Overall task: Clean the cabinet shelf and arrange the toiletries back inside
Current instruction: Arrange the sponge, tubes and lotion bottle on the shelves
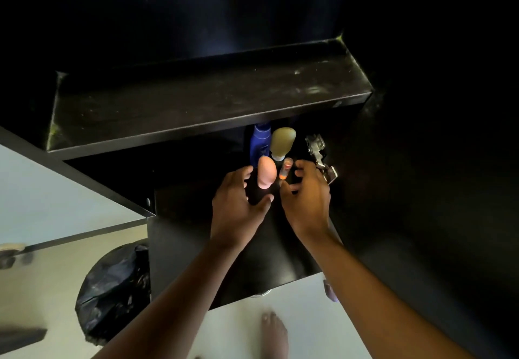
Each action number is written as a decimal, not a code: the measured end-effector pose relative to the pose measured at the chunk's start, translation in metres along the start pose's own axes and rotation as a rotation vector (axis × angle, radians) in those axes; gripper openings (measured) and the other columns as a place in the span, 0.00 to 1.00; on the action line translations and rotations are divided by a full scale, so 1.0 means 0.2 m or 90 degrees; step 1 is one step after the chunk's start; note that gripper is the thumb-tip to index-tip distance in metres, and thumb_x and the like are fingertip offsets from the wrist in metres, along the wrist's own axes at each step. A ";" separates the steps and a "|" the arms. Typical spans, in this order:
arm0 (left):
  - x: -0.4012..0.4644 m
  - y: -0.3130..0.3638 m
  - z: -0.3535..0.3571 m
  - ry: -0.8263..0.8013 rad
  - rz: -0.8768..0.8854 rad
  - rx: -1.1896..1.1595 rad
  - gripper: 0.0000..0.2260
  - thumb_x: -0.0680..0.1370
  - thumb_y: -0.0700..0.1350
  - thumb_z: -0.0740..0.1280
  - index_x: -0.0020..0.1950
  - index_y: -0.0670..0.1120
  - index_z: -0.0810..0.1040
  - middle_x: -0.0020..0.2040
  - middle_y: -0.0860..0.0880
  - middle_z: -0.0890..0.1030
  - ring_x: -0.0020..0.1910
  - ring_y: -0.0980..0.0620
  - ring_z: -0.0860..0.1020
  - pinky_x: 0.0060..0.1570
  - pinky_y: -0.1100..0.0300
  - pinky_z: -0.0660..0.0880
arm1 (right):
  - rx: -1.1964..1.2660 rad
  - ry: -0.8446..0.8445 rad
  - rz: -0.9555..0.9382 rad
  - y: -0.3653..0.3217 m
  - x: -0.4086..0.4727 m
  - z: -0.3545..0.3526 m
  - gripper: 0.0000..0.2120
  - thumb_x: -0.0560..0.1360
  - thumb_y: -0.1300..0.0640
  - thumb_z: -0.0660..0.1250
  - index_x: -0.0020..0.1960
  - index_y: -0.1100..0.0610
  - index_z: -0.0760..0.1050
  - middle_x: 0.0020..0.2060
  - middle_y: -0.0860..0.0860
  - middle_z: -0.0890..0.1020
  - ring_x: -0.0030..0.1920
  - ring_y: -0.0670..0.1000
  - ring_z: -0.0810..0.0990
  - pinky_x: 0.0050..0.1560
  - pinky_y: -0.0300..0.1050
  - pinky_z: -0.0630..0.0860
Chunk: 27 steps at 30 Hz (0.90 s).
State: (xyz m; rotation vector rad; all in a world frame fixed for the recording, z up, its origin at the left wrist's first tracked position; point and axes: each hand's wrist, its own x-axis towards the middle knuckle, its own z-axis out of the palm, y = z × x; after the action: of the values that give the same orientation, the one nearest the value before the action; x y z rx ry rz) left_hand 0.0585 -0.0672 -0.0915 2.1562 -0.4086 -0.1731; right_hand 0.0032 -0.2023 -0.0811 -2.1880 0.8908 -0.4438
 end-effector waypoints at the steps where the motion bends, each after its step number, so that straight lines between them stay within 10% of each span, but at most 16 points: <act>1: 0.01 -0.01 0.02 0.000 -0.006 0.003 0.30 0.68 0.53 0.79 0.68 0.51 0.77 0.62 0.53 0.81 0.55 0.55 0.81 0.52 0.49 0.83 | -0.006 0.001 -0.009 0.01 0.01 0.01 0.20 0.74 0.57 0.74 0.64 0.53 0.74 0.56 0.49 0.80 0.42 0.45 0.83 0.49 0.51 0.82; 16: 0.07 0.01 0.11 0.067 -0.007 0.031 0.13 0.69 0.50 0.80 0.51 0.49 0.85 0.47 0.54 0.85 0.46 0.55 0.82 0.47 0.56 0.80 | 0.058 0.001 -0.042 0.07 0.08 0.07 0.08 0.75 0.59 0.73 0.53 0.52 0.81 0.43 0.43 0.84 0.42 0.39 0.82 0.47 0.47 0.83; 22: 0.01 -0.05 -0.01 0.104 -0.036 0.046 0.11 0.69 0.51 0.80 0.48 0.51 0.84 0.45 0.56 0.85 0.44 0.59 0.80 0.43 0.77 0.67 | 0.092 -0.022 -0.076 -0.01 0.05 0.13 0.12 0.73 0.61 0.75 0.55 0.51 0.81 0.46 0.44 0.85 0.43 0.41 0.84 0.46 0.44 0.84; 27: -0.02 -0.17 -0.16 0.151 -0.057 0.054 0.09 0.70 0.53 0.78 0.45 0.50 0.83 0.44 0.56 0.85 0.44 0.57 0.82 0.47 0.56 0.79 | 0.120 -0.061 -0.130 -0.12 0.01 0.30 0.08 0.74 0.59 0.74 0.52 0.51 0.81 0.43 0.46 0.87 0.43 0.43 0.86 0.46 0.48 0.84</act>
State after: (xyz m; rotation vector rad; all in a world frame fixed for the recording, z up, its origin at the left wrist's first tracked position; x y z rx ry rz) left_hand 0.0703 -0.0242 -0.1005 2.2470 -0.1862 0.0513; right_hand 0.0485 -0.1623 -0.1043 -2.1143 0.5531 -0.4959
